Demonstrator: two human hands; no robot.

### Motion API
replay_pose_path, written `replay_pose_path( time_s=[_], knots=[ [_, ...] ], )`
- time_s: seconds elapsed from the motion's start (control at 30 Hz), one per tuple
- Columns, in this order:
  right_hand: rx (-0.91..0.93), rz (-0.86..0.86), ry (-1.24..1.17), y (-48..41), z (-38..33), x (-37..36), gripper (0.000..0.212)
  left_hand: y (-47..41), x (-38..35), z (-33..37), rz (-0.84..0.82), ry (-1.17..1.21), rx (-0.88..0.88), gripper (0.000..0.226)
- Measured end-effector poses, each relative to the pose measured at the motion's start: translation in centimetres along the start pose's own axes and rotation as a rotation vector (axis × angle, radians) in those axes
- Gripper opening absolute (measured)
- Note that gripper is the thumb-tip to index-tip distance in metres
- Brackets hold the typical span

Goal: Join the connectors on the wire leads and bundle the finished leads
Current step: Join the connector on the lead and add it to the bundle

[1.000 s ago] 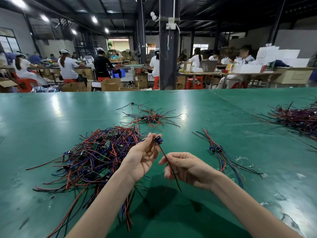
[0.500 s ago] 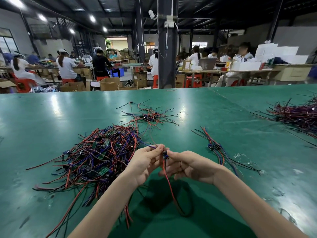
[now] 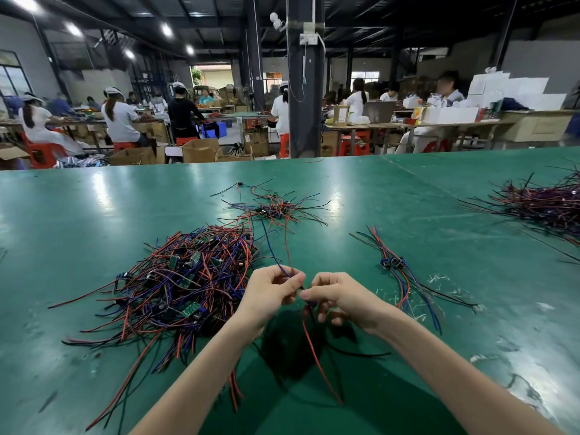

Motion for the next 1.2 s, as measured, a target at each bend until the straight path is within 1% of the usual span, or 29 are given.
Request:
replay_pose_path(
  time_s=[0.07, 0.13, 0.2, 0.27, 0.43, 0.63, 0.77, 0.97, 1.07, 1.2],
  knots=[
    [-0.005, 0.009, -0.002, -0.01, 0.09, -0.17, 0.021, -0.13, 0.00, -0.10, -0.003, -0.034, -0.020, 0.010],
    [-0.005, 0.007, -0.034, -0.06, 0.11, -0.23, 0.015, -0.23, 0.12, -0.05, -0.001, -0.033, -0.028, 0.011],
    [0.008, -0.007, -0.033, -0.12, 0.03, -0.24, 0.010, -0.29, 0.25, -0.10, -0.006, -0.015, -0.023, 0.010],
    [0.014, -0.008, -0.011, -0.18, 0.09, -0.21, 0.009, -0.24, 0.22, -0.27, -0.024, 0.024, 0.001, 0.009],
    [0.014, 0.006, 0.008, -0.15, 0.29, -0.05, 0.013, -0.22, 0.20, -0.29, -0.029, 0.058, -0.005, 0.013],
    [0.026, -0.019, 0.047, -0.04, 0.16, -0.25, 0.020, -0.35, 0.56, -0.04, 0.008, 0.043, -0.043, 0.007],
    [0.047, -0.022, 0.068, 0.01, 0.13, -0.52, 0.015, -0.47, 0.66, -0.08, 0.027, 0.029, -0.046, 0.011],
    [0.065, -0.031, -0.006, -0.04, 0.04, -0.61, 0.022, -0.47, 0.50, -0.08, 0.013, 0.111, -0.050, 0.012],
    [0.073, -0.040, -0.041, 0.01, -0.13, -0.53, 0.022, -0.47, 0.48, -0.08, 0.020, 0.156, -0.034, 0.012],
    [0.080, 0.002, -0.022, 0.13, -0.33, -0.37, 0.024, -0.46, 0.40, -0.10, 0.025, 0.149, -0.069, 0.011]
  ],
)
Point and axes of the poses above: each hand's wrist, its own y-axis away from the middle knuckle, its own x-axis out of the back of the hand, z = x × y, the point moved 5 cm from there along -y, towards the middle knuckle, and after that the axes turned 14 degrees about y, right-handed, at the moved point
